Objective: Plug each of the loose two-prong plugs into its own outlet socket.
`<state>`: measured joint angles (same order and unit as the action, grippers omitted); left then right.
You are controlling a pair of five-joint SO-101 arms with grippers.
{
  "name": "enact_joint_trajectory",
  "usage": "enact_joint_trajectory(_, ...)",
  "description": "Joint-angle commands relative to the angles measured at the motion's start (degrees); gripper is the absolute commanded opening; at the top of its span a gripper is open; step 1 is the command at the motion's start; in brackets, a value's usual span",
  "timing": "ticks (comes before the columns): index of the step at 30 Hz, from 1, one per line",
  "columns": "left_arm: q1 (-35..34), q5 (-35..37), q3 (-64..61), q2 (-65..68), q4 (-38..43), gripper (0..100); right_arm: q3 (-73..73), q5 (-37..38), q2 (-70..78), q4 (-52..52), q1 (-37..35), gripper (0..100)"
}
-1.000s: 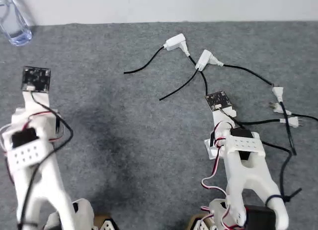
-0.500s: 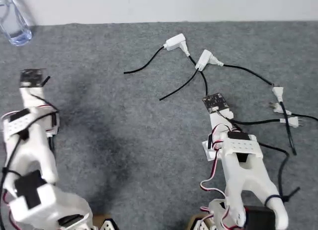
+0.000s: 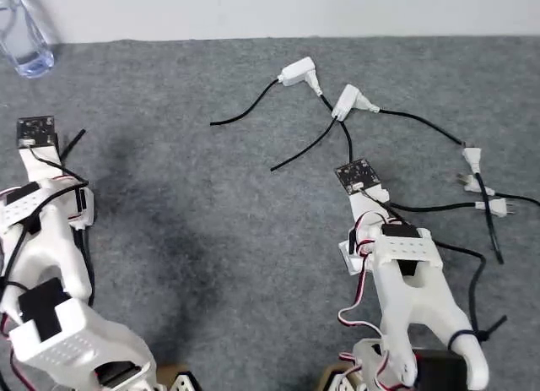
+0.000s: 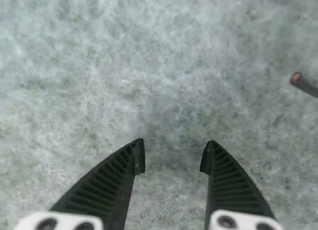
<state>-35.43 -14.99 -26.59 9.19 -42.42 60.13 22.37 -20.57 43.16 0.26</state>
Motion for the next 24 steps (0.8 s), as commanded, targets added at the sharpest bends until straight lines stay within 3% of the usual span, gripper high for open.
enact_joint_trajectory(1,0.62,0.62,1.71,-0.44,-3.69,12,-0.26,0.70,-1.63,-1.10,-0.48,19.0)
enact_joint_trajectory(11,0.88,0.70,12.88,-0.18,-18.55,15,-0.26,0.70,-1.54,-1.10,-0.48,19.0)
enact_joint_trajectory(24,2.29,0.62,11.74,1.05,-14.59,15,-0.26,0.70,-1.54,-1.10,-0.48,19.0)
